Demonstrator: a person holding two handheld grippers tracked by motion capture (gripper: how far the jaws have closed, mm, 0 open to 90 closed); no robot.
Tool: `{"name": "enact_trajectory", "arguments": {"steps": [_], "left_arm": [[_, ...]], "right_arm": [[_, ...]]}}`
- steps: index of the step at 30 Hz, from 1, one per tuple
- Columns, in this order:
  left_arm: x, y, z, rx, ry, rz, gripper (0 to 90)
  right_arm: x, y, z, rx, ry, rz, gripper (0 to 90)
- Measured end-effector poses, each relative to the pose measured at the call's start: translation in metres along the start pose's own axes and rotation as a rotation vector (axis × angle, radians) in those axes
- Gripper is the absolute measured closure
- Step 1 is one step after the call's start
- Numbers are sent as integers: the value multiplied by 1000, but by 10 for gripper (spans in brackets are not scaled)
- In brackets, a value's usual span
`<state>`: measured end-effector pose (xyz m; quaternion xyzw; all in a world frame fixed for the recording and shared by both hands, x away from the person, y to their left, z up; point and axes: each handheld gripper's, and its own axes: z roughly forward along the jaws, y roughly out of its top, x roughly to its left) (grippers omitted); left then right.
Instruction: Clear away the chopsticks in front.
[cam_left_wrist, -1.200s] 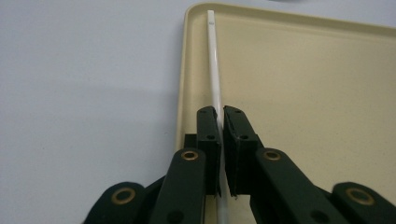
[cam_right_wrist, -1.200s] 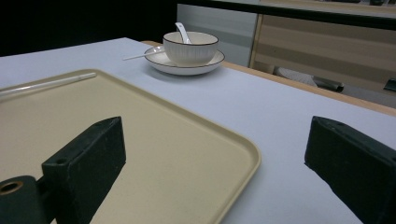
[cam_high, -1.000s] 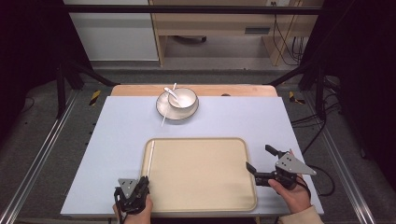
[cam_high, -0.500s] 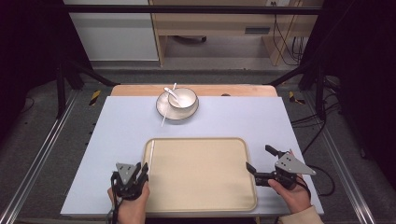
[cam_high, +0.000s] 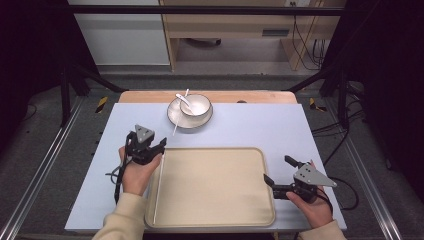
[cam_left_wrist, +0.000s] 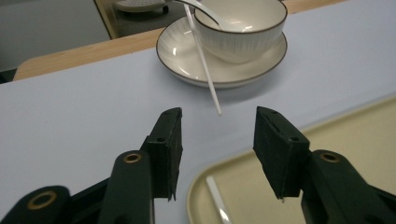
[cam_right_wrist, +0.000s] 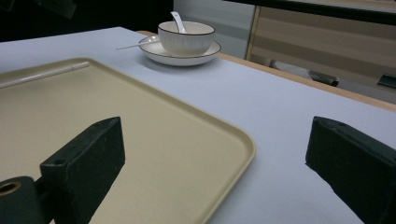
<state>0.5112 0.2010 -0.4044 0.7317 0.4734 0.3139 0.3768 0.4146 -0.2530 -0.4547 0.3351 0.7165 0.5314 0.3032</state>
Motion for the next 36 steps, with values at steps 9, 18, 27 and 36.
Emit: {"name": "enact_trajectory", "arguments": {"steps": [9, 18, 27, 36], "left_arm": [[11, 35, 30, -52, -70, 10, 276], [18, 55, 56, -101, -133, 4, 124], [28, 48, 89, 0, -142, 38, 262], [36, 38, 111, 69, -148, -40, 490]], "right_arm": [[0, 0, 0, 6, -8, -4, 42], [0, -1, 1, 13, -7, -10, 41], [0, -1, 1, 13, -5, -9, 42], [0, -1, 1, 18, -1, -14, 42]]}}
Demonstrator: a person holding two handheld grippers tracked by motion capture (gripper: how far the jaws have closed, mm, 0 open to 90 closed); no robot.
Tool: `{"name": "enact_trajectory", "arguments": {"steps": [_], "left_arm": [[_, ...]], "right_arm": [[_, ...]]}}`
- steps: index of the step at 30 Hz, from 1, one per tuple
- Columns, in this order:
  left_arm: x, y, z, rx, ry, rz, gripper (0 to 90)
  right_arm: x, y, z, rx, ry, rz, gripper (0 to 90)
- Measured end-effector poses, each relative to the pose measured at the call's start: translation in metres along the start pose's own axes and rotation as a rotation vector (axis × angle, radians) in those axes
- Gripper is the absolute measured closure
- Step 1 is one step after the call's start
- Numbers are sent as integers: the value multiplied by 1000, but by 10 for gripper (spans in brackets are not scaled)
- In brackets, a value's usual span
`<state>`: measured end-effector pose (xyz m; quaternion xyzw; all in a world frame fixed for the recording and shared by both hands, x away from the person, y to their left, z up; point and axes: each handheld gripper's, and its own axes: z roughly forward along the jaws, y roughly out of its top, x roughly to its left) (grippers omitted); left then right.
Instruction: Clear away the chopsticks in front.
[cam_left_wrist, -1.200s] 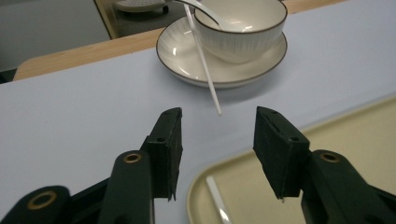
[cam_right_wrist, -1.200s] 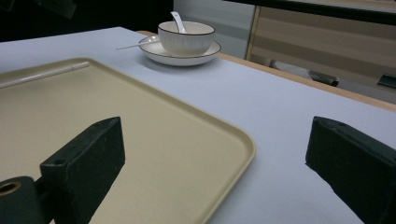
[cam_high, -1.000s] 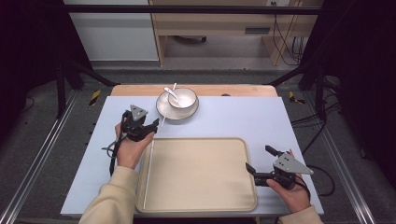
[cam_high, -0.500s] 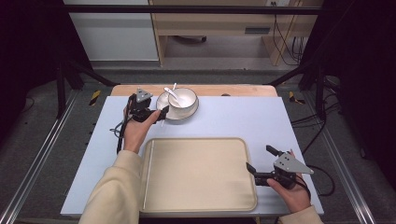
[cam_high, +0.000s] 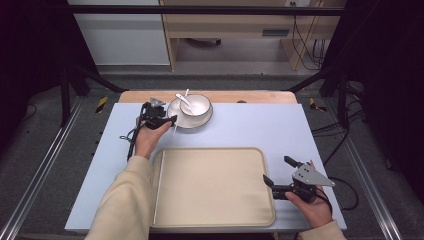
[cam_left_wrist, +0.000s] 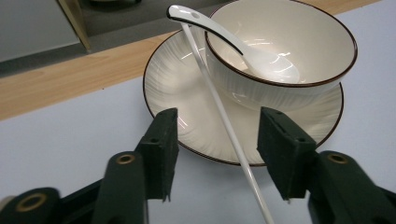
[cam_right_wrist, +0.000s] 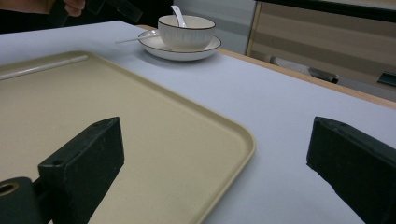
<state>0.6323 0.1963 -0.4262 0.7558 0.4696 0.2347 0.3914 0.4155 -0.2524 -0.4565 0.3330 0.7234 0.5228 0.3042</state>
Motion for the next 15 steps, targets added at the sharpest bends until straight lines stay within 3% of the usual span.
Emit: {"name": "enact_trajectory", "arguments": {"steps": [1, 6, 8, 10, 12, 15], "left_arm": [[-2, 0, 2, 13, -1, -19, 505], [-9, -1, 13, 34, 3, 21, 524], [-10, -3, 17, 41, 8, 4, 520], [-10, -4, 20, 51, 15, 18, 506], [-11, -4, 23, 34, 19, 8, 517], [-12, -5, 26, 42, 37, 28, 575]], "right_arm": [[0, 0, 0, -1, 1, 0, 42], [0, 0, 0, -1, 4, -1, 43], [0, 0, 0, -1, 4, -2, 43], [0, 0, 0, -2, 4, -3, 43], [0, 0, 0, 0, 4, -1, 43], [0, 0, 0, 1, 6, -1, 44]]}}
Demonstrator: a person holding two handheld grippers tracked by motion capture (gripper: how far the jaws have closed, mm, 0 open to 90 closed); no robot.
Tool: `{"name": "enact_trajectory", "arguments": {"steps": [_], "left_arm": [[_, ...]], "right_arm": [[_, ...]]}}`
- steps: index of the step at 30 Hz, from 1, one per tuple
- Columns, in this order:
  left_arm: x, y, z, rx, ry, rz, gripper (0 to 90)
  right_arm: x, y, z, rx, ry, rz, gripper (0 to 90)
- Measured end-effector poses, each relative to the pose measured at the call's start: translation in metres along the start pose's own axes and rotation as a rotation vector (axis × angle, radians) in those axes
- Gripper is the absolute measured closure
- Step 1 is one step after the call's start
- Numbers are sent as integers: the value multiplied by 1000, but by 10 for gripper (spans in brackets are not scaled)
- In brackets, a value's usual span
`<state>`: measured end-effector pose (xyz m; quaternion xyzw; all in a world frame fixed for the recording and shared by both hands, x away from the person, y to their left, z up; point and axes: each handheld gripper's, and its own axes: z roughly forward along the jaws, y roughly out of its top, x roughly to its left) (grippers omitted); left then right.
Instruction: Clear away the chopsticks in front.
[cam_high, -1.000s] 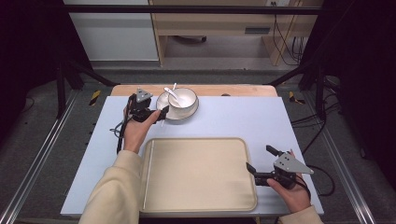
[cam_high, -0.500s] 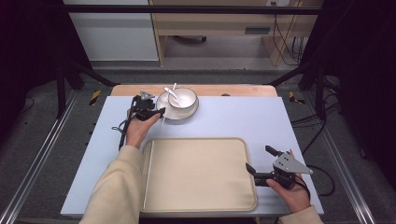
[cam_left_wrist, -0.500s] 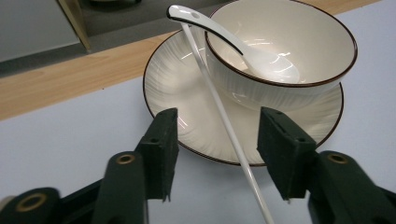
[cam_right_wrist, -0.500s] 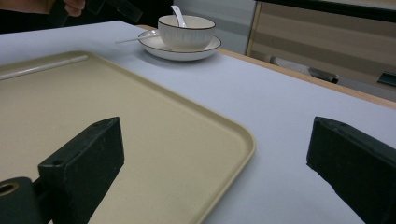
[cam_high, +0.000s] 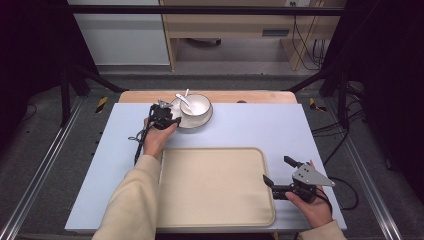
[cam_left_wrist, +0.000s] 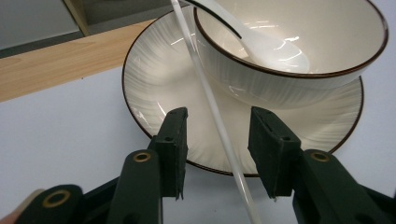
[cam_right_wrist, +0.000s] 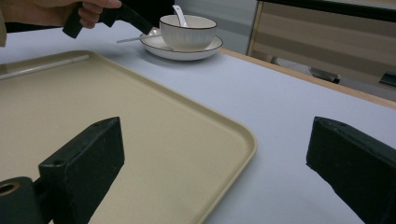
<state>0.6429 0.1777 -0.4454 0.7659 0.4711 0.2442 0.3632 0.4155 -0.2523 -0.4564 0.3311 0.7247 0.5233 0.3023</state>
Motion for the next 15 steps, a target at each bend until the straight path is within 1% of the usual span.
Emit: {"name": "enact_trajectory", "arguments": {"steps": [1, 2, 3, 4, 6, 7, 8, 9, 11, 13, 15], "left_arm": [[-1, -1, 2, -3, -6, 4, 585], [-1, -1, 3, 2, 2, 17, 595], [-1, -1, 3, 2, 2, 17, 601], [-2, -2, 4, 0, 24, 26, 601], [-2, -1, 5, -12, 14, 6, 629], [-3, -1, 6, -9, 19, 13, 637], [-4, -2, 7, -11, 21, 10, 638], [-4, -2, 8, -6, 20, 14, 641], [-5, -4, 10, 11, 35, 28, 649], [-6, -4, 12, 13, 28, 30, 659], [-8, -5, 13, 15, 33, 31, 677]], "right_arm": [[0, 0, 0, 1, 0, 0, 44], [0, 0, 0, 1, 1, -1, 44], [0, 0, 0, 1, 1, -1, 44], [0, 0, 0, 2, 1, -1, 44], [0, 0, 0, 2, 1, -1, 43], [0, 0, 0, 2, 2, -1, 43], [0, 0, 0, 1, 1, -1, 43], [0, 0, 0, 0, 2, 0, 43], [0, 0, 0, 1, 2, 0, 43], [0, 0, 0, 2, 4, -1, 43], [0, 0, 0, 2, 5, -1, 43]]}}
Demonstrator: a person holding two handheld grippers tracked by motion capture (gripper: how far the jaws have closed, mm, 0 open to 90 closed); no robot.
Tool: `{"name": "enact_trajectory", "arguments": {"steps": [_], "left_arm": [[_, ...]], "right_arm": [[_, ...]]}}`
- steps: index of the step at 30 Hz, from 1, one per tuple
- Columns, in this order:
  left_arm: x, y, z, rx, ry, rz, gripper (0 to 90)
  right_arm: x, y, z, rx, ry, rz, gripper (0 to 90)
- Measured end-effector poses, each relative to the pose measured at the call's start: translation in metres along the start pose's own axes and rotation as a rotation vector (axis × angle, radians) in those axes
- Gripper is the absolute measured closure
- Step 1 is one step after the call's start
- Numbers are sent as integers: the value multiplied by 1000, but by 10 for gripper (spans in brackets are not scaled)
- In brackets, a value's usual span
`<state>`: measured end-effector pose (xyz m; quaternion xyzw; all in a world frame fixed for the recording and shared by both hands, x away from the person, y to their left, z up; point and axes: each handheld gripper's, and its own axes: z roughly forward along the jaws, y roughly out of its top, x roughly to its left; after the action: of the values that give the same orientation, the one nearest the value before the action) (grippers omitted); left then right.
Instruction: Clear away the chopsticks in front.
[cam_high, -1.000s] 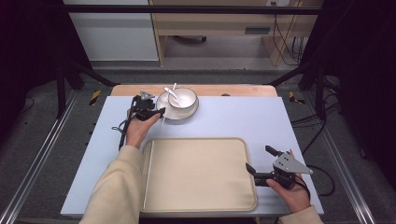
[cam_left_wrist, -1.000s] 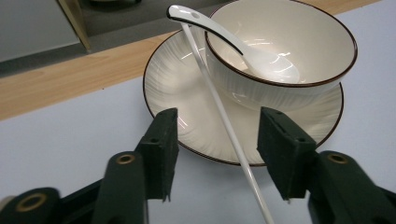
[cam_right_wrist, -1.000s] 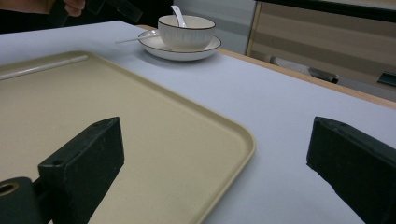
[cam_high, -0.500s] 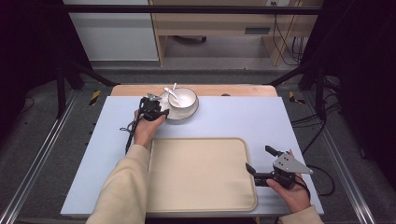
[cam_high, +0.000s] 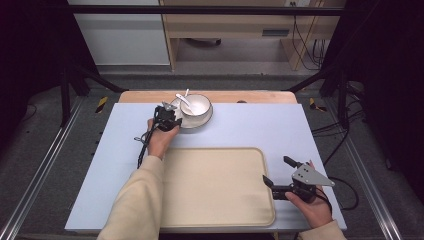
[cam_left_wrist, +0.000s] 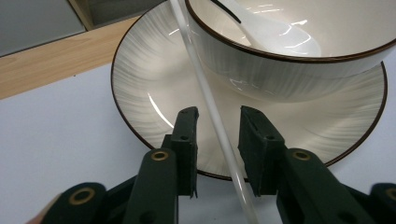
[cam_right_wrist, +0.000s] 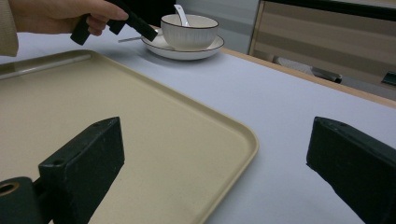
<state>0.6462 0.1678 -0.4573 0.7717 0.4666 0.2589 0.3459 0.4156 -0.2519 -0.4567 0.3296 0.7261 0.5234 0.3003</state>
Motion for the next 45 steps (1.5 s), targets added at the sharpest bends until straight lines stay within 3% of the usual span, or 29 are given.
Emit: {"name": "enact_trajectory", "arguments": {"steps": [4, 8, 12, 15, 19, 23, 33, 45], "left_arm": [[-2, -1, 2, 8, 16, -5, 712], [-2, -1, 3, 2, 36, -42, 762], [-4, -1, 4, 10, 54, -43, 811], [-2, -1, 3, 5, 73, -69, 849], [0, 0, -1, -1, 102, -54, 852], [5, 0, -7, -15, 120, -70, 853], [21, -7, -34, -56, 150, -153, 854], [25, -28, -79, -93, 170, -228, 854]], "right_arm": [[0, 0, 0, -1, 1, 0, 43], [0, 0, 0, 0, 2, 2, 43], [0, 0, 0, 1, 4, 3, 43], [0, -1, 1, 11, 3, -6, 41], [0, -2, 2, 16, 6, -11, 41], [1, -1, 2, 17, 10, -14, 41], [1, -1, 2, 12, 7, -14, 40], [4, 1, 2, 4, 14, -17, 39]]}}
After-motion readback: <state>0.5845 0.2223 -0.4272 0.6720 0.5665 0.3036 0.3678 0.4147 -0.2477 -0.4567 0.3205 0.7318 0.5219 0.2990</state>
